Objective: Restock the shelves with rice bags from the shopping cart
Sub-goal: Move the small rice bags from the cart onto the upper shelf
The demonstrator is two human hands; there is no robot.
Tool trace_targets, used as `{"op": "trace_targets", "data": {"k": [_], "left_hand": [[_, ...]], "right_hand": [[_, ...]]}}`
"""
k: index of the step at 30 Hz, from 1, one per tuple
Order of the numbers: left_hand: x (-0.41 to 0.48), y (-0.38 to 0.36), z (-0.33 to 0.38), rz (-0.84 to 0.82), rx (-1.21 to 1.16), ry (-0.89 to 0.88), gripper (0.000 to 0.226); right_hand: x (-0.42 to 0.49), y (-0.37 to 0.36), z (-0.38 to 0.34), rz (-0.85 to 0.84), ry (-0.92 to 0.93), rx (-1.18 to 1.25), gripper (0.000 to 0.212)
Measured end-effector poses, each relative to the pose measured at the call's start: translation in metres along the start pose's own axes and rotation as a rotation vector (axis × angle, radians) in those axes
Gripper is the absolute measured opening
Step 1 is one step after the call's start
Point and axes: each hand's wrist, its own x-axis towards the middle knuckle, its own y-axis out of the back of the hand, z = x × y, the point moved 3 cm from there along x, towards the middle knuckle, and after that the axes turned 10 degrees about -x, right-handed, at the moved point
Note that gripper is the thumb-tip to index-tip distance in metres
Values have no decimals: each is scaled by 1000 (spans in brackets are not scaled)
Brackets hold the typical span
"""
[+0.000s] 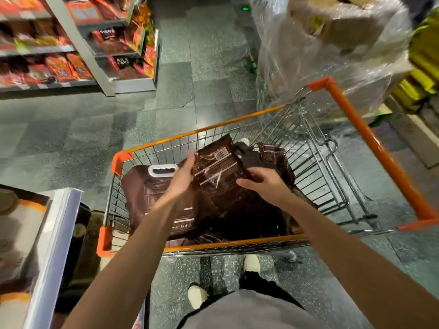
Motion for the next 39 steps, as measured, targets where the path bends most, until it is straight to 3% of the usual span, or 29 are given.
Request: {"op": "trace_targets", "data": {"k": [4,7,10,12,15,17,19,23,26,28,33,36,39], "left_hand": [[9,-13,-4,-77,-119,301,84],[3,-17,-8,-85,-83,444,66],[-10,-26,-4,-50,-204,357,37],[-7,-23,-9,-32,-290,278,42],[4,-4,-23,15,-97,44,64],[2,8,-32,50,-30,-2,77],[-4,25,-42,145,-35,-46,62],[-25,62,-58,367,78,29,52],[-32,104,-68,425,208,75,53],[-41,124,-66,458,339,82,54],[-43,154,-58,421,338,15,50],[-39,163,-64,369,322,53,38],[-36,172,-75,344,338,93,33]], "right_hand": [[11,35,12,168,36,-29,39],[24,49,6,251,195,-167,35],[38,49,5,223,263,-304,35],[46,46,11,142,220,-328,34],[51,30,25,62,162,-289,36],[47,18,35,60,118,-212,36],[38,3,40,4,77,-136,24],[22,-34,37,-249,98,-143,11],[16,-62,33,-364,19,-106,21],[14,-82,31,-447,1,-228,32],[6,-122,33,-427,-71,-581,50],[3,-133,31,-381,-85,-831,43],[5,-140,31,-343,-153,-857,33]]}}
